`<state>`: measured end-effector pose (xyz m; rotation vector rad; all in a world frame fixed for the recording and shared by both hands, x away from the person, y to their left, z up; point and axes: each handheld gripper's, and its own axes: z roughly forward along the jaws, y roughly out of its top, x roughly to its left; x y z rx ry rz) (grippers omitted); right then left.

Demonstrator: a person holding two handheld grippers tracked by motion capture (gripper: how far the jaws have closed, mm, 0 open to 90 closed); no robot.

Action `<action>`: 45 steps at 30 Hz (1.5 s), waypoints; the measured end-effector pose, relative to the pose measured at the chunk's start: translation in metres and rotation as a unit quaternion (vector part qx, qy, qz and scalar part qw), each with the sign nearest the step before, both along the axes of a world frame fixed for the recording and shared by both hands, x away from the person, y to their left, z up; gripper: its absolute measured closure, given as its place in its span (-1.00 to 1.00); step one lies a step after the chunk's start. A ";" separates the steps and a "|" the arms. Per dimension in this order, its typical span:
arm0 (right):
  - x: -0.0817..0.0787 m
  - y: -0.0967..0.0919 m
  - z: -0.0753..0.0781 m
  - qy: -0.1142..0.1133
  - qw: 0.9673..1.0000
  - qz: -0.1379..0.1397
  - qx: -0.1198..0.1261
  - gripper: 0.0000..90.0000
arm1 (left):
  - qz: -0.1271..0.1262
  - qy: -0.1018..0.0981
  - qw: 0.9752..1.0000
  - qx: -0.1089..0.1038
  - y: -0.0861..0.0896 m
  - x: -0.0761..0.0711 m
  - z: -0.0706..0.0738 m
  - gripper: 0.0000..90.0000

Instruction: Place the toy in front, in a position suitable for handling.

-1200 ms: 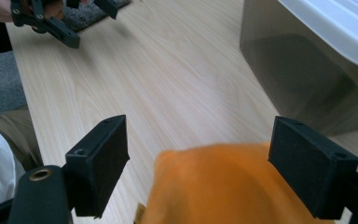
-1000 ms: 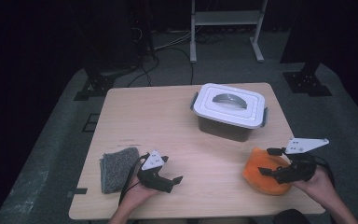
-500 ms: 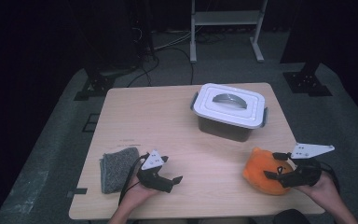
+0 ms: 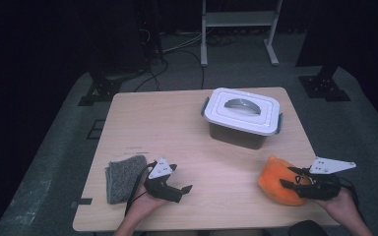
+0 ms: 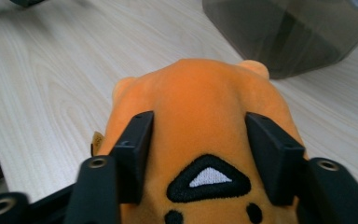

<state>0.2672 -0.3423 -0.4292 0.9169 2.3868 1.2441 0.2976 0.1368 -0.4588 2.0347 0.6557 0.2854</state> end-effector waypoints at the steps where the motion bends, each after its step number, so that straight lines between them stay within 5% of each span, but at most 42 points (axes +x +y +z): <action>1: 0.000 0.000 0.000 -0.005 1.000 0.001 -0.004 0.08 | 0.000 0.000 1.000 0.000 0.000 0.000 0.000 -0.86; 14: 0.003 0.003 0.014 0.001 1.000 0.021 0.002 0.32 | 0.003 0.001 1.000 -0.001 0.002 0.001 0.001 -0.86; 22: 0.011 0.035 0.032 -0.012 0.997 0.069 0.014 0.32 | 0.005 -0.006 1.000 -0.006 0.007 0.001 0.005 -0.86; 34: 0.026 0.109 0.050 -0.032 0.985 0.166 0.028 0.32 | 0.019 -0.012 1.000 -0.009 0.022 0.003 0.010 -0.86; 45: 0.037 0.151 0.045 -0.025 0.977 0.211 0.033 0.32 | 0.028 -0.013 0.999 -0.010 0.031 0.006 0.011 -0.86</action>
